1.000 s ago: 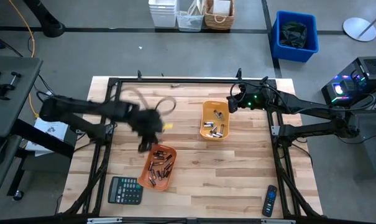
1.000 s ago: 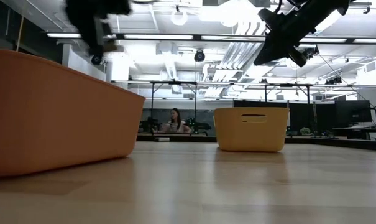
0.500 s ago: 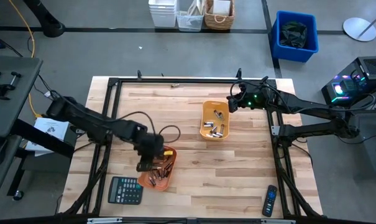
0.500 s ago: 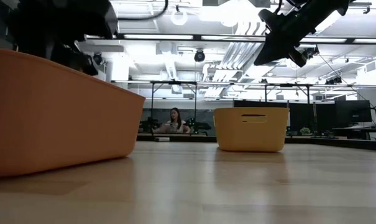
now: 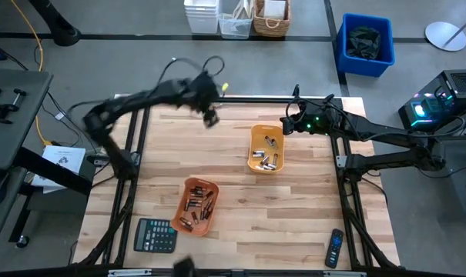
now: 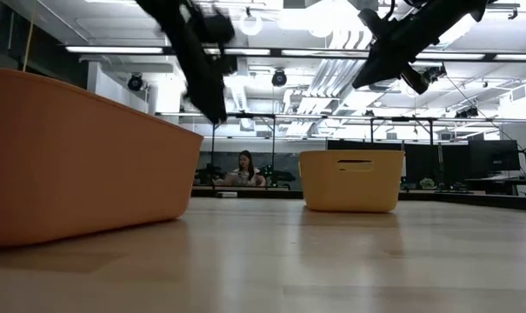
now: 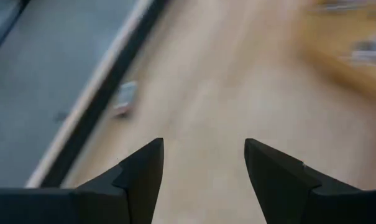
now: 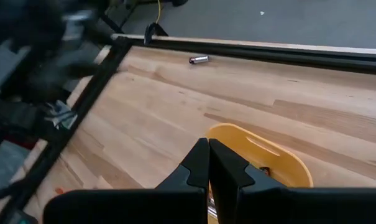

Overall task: Sort batteries
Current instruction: Put the silver battery into the yellow bin

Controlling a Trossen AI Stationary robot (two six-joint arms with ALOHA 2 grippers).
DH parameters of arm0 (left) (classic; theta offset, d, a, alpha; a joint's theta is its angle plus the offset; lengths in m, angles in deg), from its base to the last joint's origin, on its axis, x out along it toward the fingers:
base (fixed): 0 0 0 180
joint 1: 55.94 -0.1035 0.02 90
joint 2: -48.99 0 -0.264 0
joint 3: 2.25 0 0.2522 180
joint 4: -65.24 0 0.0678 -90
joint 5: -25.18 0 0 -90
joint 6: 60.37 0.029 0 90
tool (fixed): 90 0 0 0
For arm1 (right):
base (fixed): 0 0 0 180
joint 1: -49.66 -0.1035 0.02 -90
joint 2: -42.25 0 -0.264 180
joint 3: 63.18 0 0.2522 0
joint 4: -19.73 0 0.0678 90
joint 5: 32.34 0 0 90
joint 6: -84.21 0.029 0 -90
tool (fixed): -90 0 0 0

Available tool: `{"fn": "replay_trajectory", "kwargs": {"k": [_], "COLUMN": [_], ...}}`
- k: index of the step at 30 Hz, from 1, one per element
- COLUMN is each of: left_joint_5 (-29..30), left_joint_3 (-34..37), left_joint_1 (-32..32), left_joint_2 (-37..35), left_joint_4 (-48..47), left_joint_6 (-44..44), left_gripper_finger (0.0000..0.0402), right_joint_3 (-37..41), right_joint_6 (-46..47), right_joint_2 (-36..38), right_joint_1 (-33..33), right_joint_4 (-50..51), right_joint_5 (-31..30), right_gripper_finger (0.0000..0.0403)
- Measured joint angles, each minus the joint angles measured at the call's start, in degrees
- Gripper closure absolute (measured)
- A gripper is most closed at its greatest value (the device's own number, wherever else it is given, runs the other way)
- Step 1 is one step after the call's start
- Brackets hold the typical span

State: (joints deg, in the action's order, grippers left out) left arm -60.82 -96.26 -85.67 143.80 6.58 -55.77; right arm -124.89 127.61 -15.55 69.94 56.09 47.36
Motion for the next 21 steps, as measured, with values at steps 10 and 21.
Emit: {"fn": "replay_trajectory", "kwargs": {"k": [10,21], "left_joint_5": [0.0,5.0], "left_joint_3": [-26.1,-31.3], "left_joint_1": [-10.2,-10.0], "left_joint_2": [32.5,40.3], "left_joint_4": [-14.4,-14.0], "left_joint_6": [0.0,0.1], "left_gripper_finger": [0.0188,0.0188], "right_joint_3": [0.0,0.0], "right_joint_6": [6.4,10.6], "right_joint_2": [0.0,0.0], "right_joint_1": [0.0,0.0], "right_joint_4": [-1.1,-1.1], "right_joint_5": [-1.8,-4.9], "right_gripper_finger": [0.0403,0.0403]}}
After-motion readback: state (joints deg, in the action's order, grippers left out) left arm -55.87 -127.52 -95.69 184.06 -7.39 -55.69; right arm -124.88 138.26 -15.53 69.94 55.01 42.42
